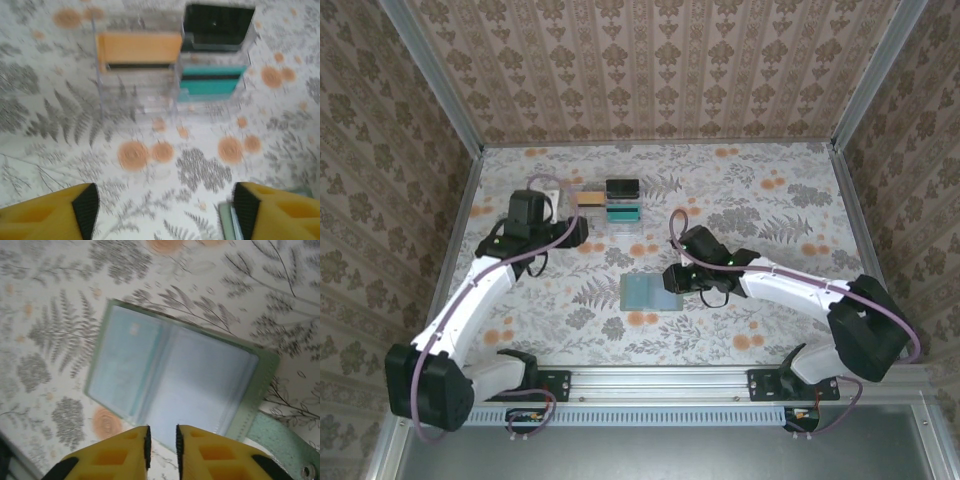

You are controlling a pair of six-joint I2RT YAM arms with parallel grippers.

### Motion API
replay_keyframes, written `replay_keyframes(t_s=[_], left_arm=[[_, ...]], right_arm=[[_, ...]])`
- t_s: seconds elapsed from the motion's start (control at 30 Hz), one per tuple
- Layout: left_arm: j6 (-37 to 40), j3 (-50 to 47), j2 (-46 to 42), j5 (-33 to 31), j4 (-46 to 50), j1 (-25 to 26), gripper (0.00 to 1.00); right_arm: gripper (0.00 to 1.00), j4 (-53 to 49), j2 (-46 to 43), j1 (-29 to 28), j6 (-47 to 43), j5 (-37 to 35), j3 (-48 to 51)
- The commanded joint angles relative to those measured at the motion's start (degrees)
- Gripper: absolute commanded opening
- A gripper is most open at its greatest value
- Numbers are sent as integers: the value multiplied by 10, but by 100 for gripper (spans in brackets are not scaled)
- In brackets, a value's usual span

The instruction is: Take the credit cards out of the card holder

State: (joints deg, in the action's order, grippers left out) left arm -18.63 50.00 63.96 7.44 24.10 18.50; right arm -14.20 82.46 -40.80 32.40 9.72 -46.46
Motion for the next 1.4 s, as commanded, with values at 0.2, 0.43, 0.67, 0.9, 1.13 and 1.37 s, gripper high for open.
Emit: replay_keyframes(t_s=[0.2, 0.43, 0.67, 0.9, 1.13, 1.37], left_arm=[[-246, -136, -25, 82, -81, 82, 50], [-315, -163, 50, 82, -158, 172, 43], [-322, -152, 124, 99, -193, 204, 39], [-320, -154, 156, 115, -216, 213, 39], [-317, -156, 181, 121, -224, 215, 39], [-319, -160, 200, 128, -240, 218, 39]], right_arm=[[22, 22, 43, -3, 34, -50, 40], [22, 33, 62, -3, 37, -52, 46], [22, 36, 79, -4, 39, -59, 50], [21, 38, 82, -4, 42, -58, 54], [21, 39, 81, -4, 43, -56, 56], [21, 38, 78, -4, 44, -57, 59]])
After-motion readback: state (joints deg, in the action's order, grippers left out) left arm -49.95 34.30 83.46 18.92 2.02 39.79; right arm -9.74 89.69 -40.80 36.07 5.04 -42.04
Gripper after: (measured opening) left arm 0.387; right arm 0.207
